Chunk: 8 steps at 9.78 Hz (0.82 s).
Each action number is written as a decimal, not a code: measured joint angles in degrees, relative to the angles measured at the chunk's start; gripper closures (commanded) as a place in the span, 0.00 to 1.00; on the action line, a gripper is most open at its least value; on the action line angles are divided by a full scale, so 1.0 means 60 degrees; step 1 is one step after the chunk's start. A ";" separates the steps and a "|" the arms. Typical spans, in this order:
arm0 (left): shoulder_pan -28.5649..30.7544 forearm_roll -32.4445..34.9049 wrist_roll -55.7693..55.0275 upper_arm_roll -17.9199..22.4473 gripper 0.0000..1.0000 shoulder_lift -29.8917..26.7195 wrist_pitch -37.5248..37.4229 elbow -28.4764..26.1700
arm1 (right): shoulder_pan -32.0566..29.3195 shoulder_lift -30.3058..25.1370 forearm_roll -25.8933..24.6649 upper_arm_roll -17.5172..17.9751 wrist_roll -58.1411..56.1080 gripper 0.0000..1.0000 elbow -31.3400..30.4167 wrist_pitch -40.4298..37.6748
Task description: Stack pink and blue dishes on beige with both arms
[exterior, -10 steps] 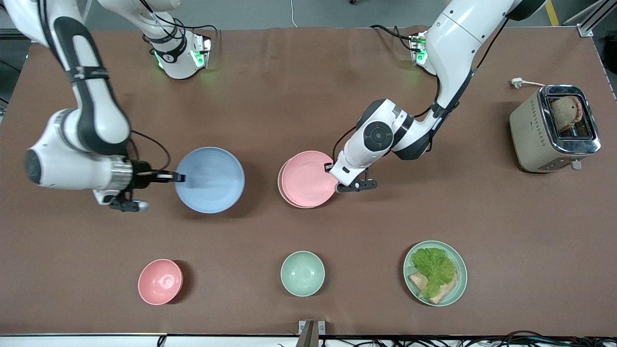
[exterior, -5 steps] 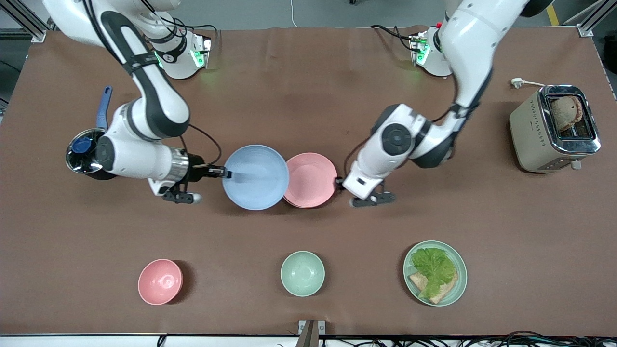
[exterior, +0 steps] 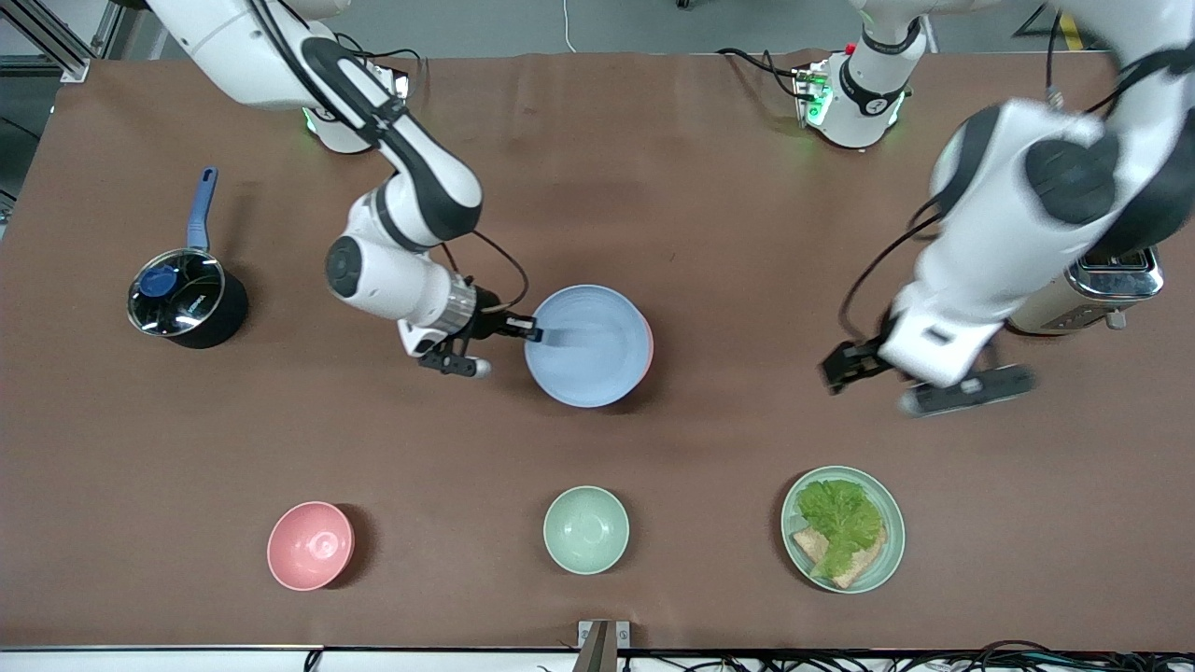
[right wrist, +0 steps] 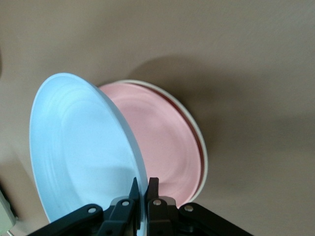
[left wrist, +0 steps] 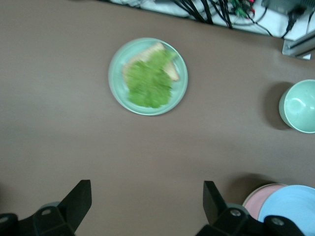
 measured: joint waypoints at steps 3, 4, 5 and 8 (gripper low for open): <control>0.0745 -0.0364 0.2337 0.0234 0.00 -0.1157 -0.1530 0.0190 | 0.0160 0.0357 0.0000 0.0004 0.0011 0.98 -0.0155 0.0817; 0.0523 -0.0587 0.3022 0.0870 0.00 -0.1537 -0.2055 0.0148 | 0.0214 0.0473 0.0000 0.0007 0.0009 0.98 -0.0202 0.0949; 0.0096 -0.0746 0.3535 0.1647 0.00 -0.1888 -0.2573 0.0065 | 0.0227 0.0549 -0.0001 0.0003 0.0005 0.98 -0.0241 0.1005; -0.0739 -0.0842 0.3826 0.2859 0.00 -0.2583 -0.3319 -0.0186 | 0.0219 0.0574 -0.0005 -0.0026 -0.0075 0.95 -0.0379 0.1043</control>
